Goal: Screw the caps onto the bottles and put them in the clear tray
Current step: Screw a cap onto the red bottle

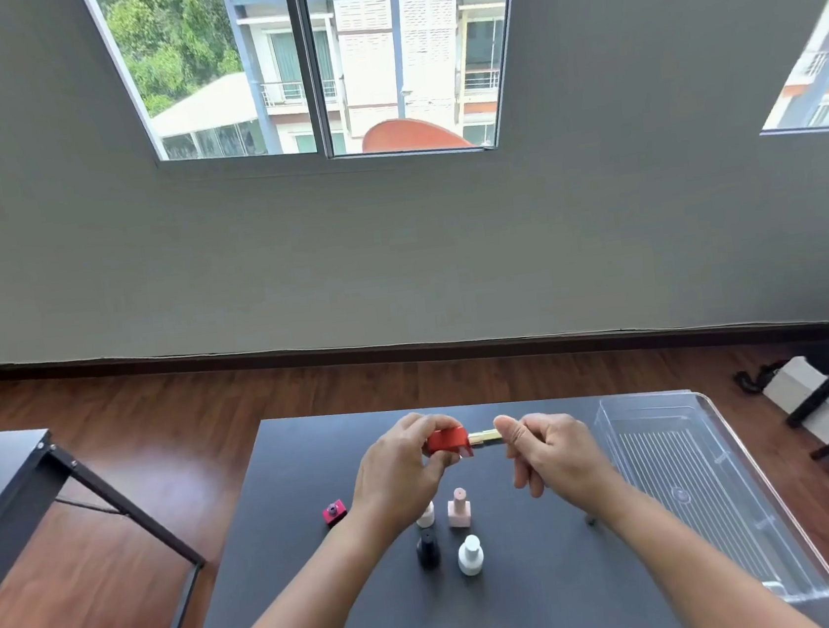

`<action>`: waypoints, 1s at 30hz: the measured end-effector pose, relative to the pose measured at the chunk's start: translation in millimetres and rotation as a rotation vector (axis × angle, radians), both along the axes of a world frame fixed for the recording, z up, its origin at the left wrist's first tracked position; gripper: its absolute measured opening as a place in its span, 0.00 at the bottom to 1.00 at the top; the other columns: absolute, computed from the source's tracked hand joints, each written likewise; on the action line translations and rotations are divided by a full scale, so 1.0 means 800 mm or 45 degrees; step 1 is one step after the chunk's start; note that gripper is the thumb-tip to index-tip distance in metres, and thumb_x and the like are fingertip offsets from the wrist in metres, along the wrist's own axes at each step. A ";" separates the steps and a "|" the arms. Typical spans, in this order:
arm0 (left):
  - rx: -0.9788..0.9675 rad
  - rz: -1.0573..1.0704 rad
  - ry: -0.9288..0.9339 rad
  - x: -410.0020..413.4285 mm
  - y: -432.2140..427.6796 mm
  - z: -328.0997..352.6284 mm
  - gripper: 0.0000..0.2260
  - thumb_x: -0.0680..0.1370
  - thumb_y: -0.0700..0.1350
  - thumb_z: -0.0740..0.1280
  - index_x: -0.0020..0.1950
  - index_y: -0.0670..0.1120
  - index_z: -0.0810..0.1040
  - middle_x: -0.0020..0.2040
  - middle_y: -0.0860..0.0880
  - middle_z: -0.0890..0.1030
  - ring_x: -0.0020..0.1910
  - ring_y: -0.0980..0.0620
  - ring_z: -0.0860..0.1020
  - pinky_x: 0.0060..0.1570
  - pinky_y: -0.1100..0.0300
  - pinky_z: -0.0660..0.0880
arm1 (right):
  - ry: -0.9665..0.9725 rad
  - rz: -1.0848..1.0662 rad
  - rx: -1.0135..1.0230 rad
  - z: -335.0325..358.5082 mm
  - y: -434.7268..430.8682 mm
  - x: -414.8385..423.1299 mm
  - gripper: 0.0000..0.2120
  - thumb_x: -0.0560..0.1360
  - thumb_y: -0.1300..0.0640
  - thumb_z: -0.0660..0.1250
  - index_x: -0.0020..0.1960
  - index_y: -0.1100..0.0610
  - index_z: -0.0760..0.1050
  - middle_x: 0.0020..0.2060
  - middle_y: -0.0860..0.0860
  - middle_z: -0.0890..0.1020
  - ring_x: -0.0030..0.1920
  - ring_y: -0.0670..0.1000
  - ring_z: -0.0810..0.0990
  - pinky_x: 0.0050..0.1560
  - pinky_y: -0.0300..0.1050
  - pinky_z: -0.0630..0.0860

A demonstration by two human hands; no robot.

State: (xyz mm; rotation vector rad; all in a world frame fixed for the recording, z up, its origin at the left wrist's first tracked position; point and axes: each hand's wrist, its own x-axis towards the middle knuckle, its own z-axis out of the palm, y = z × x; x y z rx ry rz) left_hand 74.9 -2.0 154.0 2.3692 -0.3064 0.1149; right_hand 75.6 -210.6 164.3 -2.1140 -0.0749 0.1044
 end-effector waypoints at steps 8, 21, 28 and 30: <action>0.019 -0.001 0.013 0.003 0.001 0.000 0.11 0.75 0.48 0.71 0.53 0.60 0.76 0.49 0.60 0.79 0.43 0.58 0.77 0.45 0.59 0.77 | 0.039 0.042 -0.014 -0.007 -0.007 0.001 0.24 0.70 0.29 0.63 0.51 0.47 0.78 0.33 0.50 0.84 0.25 0.47 0.80 0.33 0.38 0.77; 0.062 -0.033 0.022 0.004 -0.011 -0.007 0.11 0.75 0.48 0.71 0.56 0.58 0.77 0.52 0.59 0.79 0.46 0.57 0.77 0.48 0.60 0.78 | 0.060 -0.003 -0.058 -0.013 -0.015 -0.003 0.26 0.74 0.32 0.58 0.35 0.52 0.76 0.27 0.49 0.84 0.23 0.51 0.81 0.30 0.42 0.76; 0.075 -0.031 0.040 0.006 -0.011 -0.007 0.10 0.75 0.50 0.71 0.55 0.59 0.77 0.50 0.60 0.78 0.45 0.57 0.76 0.44 0.65 0.74 | -0.069 0.101 -0.273 -0.014 -0.017 -0.006 0.21 0.70 0.47 0.73 0.57 0.35 0.68 0.44 0.42 0.80 0.31 0.45 0.82 0.42 0.41 0.78; 0.076 -0.040 0.040 0.005 -0.013 -0.007 0.09 0.75 0.49 0.71 0.54 0.59 0.77 0.49 0.59 0.78 0.45 0.57 0.76 0.44 0.66 0.74 | -0.119 0.094 -0.287 -0.012 -0.015 -0.006 0.14 0.72 0.55 0.71 0.50 0.39 0.70 0.41 0.42 0.81 0.29 0.45 0.81 0.39 0.42 0.78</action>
